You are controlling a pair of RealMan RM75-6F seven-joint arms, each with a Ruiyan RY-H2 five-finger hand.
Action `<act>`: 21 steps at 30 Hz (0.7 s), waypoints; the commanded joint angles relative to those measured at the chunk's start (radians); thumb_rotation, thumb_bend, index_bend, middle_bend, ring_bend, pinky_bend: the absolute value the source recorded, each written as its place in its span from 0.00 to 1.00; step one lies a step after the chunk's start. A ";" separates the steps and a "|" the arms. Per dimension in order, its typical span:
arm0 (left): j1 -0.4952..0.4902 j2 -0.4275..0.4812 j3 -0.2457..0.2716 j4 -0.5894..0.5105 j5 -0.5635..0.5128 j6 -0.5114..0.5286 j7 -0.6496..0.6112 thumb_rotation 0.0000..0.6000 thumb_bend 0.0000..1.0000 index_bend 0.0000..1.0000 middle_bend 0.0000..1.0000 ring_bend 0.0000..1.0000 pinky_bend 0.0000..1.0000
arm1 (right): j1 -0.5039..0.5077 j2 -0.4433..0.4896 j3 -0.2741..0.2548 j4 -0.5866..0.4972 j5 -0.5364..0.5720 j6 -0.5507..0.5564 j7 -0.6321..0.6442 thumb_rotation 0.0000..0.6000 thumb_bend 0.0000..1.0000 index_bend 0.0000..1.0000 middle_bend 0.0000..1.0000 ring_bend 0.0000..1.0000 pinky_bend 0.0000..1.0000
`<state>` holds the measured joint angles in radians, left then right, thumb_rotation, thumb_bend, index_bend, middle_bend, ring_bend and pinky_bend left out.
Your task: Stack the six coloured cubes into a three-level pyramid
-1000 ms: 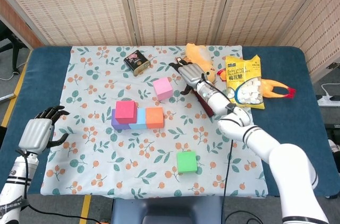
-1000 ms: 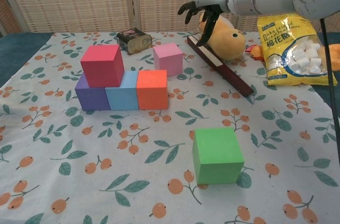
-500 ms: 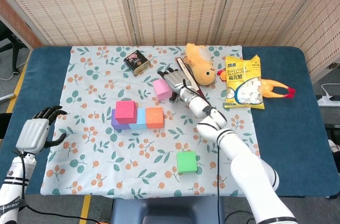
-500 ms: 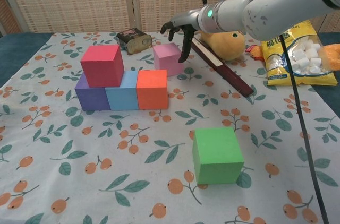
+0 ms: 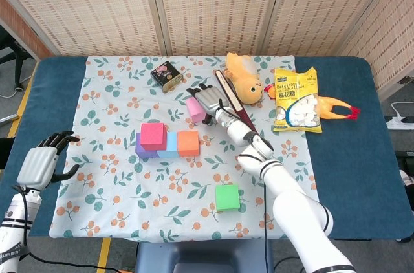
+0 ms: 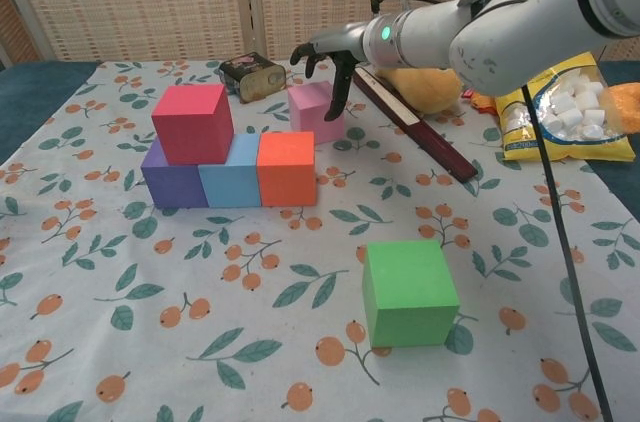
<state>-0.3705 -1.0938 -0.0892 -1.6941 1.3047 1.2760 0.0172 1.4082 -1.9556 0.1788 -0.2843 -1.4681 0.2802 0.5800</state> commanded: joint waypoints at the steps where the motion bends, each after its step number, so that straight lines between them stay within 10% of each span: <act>1: 0.001 0.000 -0.002 -0.002 0.007 -0.003 -0.006 1.00 0.29 0.27 0.16 0.16 0.26 | -0.012 0.013 -0.027 -0.018 -0.022 0.009 0.032 1.00 0.00 0.07 0.14 0.00 0.15; 21: 0.008 0.000 -0.012 -0.005 0.055 -0.007 -0.023 1.00 0.29 0.26 0.15 0.16 0.26 | -0.163 0.184 -0.167 -0.230 -0.115 0.221 0.149 1.00 0.00 0.08 0.25 0.00 0.15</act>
<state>-0.3628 -1.0945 -0.1003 -1.6988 1.3589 1.2686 -0.0063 1.2786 -1.8145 0.0296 -0.4624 -1.5722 0.4564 0.7200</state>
